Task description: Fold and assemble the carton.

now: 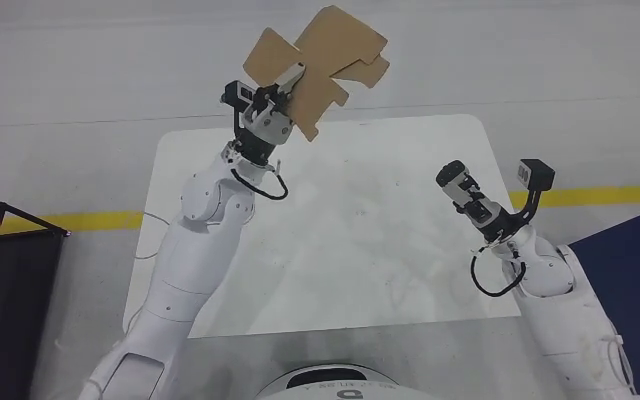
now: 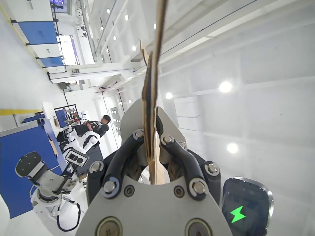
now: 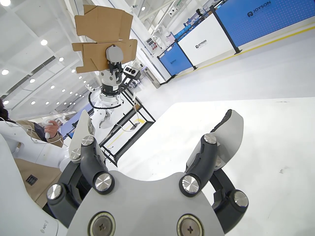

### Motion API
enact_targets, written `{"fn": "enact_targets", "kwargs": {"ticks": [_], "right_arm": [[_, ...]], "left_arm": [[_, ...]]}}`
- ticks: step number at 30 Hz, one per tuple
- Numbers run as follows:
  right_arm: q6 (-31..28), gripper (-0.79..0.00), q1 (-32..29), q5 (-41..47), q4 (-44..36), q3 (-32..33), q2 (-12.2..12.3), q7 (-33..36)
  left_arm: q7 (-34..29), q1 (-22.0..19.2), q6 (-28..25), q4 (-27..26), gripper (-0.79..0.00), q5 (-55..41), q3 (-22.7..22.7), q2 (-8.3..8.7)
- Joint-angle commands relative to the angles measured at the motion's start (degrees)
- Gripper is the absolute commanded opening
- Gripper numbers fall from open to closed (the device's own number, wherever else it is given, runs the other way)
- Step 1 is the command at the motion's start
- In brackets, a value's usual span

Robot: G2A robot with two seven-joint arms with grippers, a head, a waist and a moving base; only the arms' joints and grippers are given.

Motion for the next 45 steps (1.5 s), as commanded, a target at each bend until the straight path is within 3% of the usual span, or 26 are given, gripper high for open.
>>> {"fn": "enact_targets", "kwargs": {"ticks": [1, 5, 8, 25, 28, 34, 38, 40, 45], "right_arm": [[0.0, 0.0, 0.0, 0.0, 0.0, 0.0, 0.0, 0.0], [0.0, 0.0, 0.0, 0.0, 0.0, 0.0, 0.0, 0.0], [0.0, 0.0, 0.0, 0.0, 0.0, 0.0, 0.0, 0.0], [0.0, 0.0, 0.0, 0.0, 0.0, 0.0, 0.0, 0.0], [0.0, 0.0, 0.0, 0.0, 0.0, 0.0, 0.0, 0.0], [0.0, 0.0, 0.0, 0.0, 0.0, 0.0, 0.0, 0.0], [0.0, 0.0, 0.0, 0.0, 0.0, 0.0, 0.0, 0.0], [0.0, 0.0, 0.0, 0.0, 0.0, 0.0, 0.0, 0.0], [0.0, 0.0, 0.0, 0.0, 0.0, 0.0, 0.0, 0.0]], "left_arm": [[-0.4, -0.4, -0.4, 0.4, -0.785, 4.1, 0.6, 0.0], [0.0, -0.5, -0.5, 0.5, -0.785, 8.4, 1.0, 0.02], [-2.8, -0.1, 4.3, -0.3, -0.785, -0.4, 1.6, -0.29], [-1.6, 0.2, 5.1, -0.5, -0.785, -2.6, 1.5, -0.41], [2.3, 0.7, 6.6, -2.3, -0.785, -16.9, 1.1, -1.39], [8.4, 2.2, 7.6, -6.5, -0.785, -66.7, 3.4, -5.09], [9.8, 3.5, 10.2, -7.7, -0.785, -89.3, 5.8, -6.91], [14.2, 3.9, 12.0, -7.5, -0.785, -99.0, 6.2, -7.43], [20.2, 4.9, 14.5, -6.9, -0.785, -116.9, 4.2, -8.17]]}}
